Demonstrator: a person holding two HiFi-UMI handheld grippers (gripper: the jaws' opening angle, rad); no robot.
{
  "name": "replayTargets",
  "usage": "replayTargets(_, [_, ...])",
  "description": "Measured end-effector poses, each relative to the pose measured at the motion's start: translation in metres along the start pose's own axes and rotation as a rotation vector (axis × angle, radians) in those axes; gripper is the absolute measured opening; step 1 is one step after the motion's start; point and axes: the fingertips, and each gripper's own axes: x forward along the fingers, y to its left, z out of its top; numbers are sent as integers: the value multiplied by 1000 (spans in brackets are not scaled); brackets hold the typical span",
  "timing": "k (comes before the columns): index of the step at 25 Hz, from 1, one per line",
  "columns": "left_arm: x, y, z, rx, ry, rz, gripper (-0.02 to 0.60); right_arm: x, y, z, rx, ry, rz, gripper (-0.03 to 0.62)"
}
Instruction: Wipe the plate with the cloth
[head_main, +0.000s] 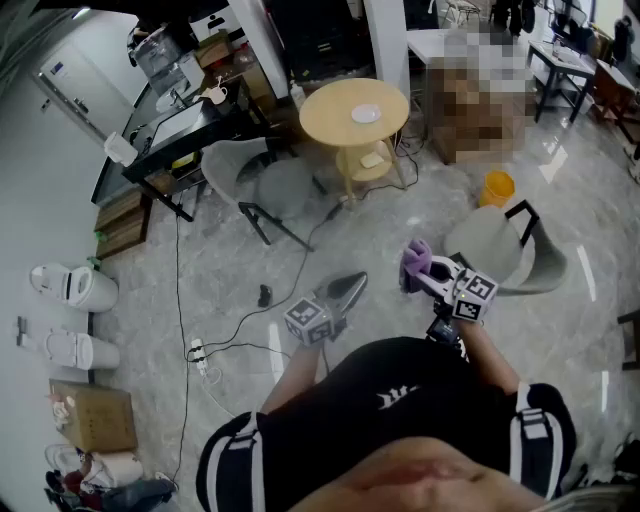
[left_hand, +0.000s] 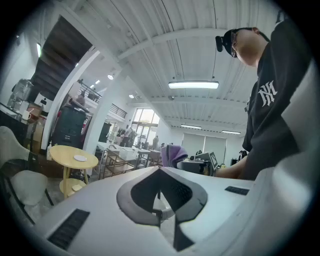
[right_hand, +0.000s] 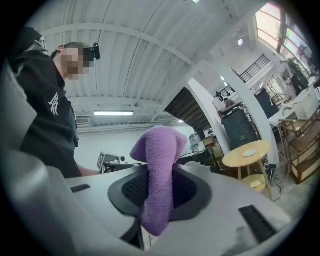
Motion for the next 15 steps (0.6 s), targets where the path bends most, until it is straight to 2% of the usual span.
replayTargets(3, [4,-1,4,18,-14,-1,12,-3,-3,-1,-4,-1,-7,89])
replayTargets(10, [13,-10,-3,-7,4,-2,12,-9,-4,-3,-22,2,-2,89])
replayTargets(15, [15,-10,-12,12,9,4,12,-15,-11,-5,-19,13,-37,92])
